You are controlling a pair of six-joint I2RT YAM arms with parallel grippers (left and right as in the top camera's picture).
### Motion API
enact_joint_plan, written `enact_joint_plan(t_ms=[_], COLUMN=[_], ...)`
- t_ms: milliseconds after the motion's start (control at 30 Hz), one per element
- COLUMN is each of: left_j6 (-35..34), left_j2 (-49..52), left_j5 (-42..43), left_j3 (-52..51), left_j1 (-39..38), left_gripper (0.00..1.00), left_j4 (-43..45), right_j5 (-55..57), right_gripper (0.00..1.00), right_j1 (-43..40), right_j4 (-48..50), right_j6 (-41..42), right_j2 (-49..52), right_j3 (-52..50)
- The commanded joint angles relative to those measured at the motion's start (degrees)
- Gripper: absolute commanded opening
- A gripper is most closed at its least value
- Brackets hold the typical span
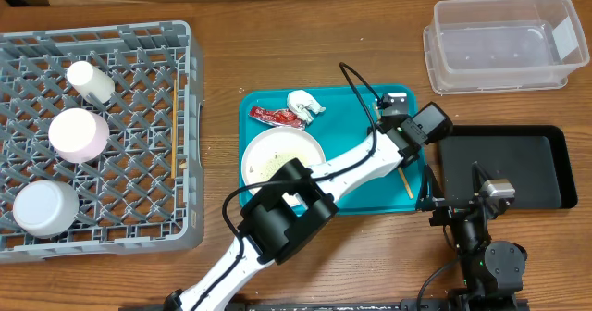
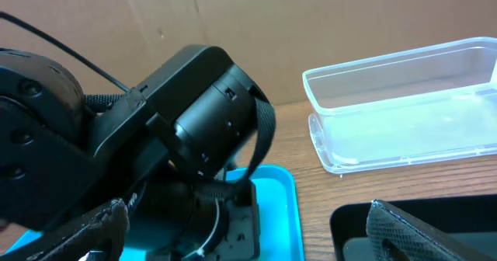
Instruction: Sort waste into correct bins and load items into the dishwasher
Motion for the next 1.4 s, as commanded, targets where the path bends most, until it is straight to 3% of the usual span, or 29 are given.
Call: enact_joint_plan(t_ms=[0,367,600,933,1067,1267,1367], left_j6=[-0.9,1.1,4.4,21.5,27.3,27.8,33.3], left_j2=[3.6,3.0,-3.5,-19.3,-24.7,-30.1,-30.2], left_j5=[9.9,12.4,15.5,20.5,19.1,9.4,7.8], left_j3=[-2.4,-2.3,0.8,6.1,6.1,6.1,6.1], left_j1=[0.7,4.2,9.0,18.9,24.2,34.0,38.6], left_gripper=[0.06,0.04,0.04,0.04,0.04,0.04,0.04], left_j4=[0.0,-1.9,-10.5,-28.5,-35.1,-46.2,-49.0], right_j5=[0.3,0.3,0.3,0.3,0.3,0.3,0.3], right_gripper=[1.0,1.0,1.0,1.0,1.0,1.0,1.0], right_j1=[-0.3,-0.3,-0.3,-0.3,-0.3,-0.3,-0.3], right_j4=[0.3,0.3,0.3,0.3,0.3,0.3,0.3], right_j6=[0.2,0.2,0.2,0.2,0.2,0.2,0.2], right_j2=[-0.6,-0.6,-0.6,-0.6,-0.6,-0.6,-0.6], right_j3=[-0.6,-0.6,-0.6,-0.6,-0.6,-0.6,-0.6])
